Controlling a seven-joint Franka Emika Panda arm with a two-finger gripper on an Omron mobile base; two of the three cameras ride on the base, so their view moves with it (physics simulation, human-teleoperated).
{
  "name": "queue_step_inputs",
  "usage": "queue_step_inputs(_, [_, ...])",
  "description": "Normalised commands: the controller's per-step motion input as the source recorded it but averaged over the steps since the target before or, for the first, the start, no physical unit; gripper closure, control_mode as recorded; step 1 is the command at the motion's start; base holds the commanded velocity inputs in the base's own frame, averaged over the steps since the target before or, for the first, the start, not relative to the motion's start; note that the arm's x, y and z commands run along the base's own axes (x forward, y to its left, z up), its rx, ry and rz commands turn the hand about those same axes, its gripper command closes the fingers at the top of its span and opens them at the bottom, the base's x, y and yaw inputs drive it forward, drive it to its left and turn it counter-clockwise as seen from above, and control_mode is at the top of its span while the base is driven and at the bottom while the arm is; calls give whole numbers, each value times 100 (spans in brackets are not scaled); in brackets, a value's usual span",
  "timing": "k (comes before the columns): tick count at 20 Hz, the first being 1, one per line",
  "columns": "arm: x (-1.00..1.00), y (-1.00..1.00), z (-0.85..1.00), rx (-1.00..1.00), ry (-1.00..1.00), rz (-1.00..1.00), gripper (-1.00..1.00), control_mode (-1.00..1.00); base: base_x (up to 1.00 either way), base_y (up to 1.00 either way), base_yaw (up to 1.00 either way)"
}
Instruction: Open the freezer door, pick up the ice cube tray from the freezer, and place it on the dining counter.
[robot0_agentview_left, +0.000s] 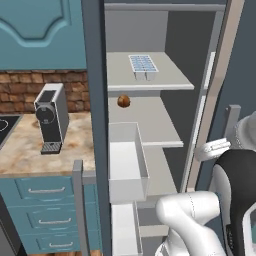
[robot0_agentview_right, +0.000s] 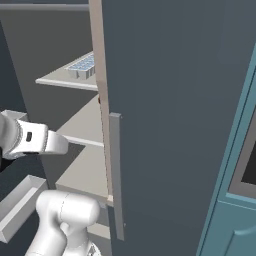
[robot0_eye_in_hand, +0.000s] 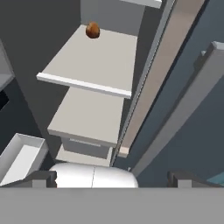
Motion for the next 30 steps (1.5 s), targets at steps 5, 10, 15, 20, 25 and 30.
queue_step_inputs(5, [0,22,47,-13,-1,10,-100,-100,0,0,0])
queue_step_inputs(10, [0,20,20,-20,-4,14,-100,-100,0,0,0])
queue_step_inputs(15, [0,3,18,-16,-4,17,-100,-100,0,0,0])
queue_step_inputs(20, [0,4,17,-14,-3,16,-100,-100,0,0,0])
queue_step_inputs(25, [0,8,3,-17,-5,16,-100,-100,0,0,0])
queue_step_inputs(30, [2,10,0,-17,-9,15,-100,-100,0,0,0])
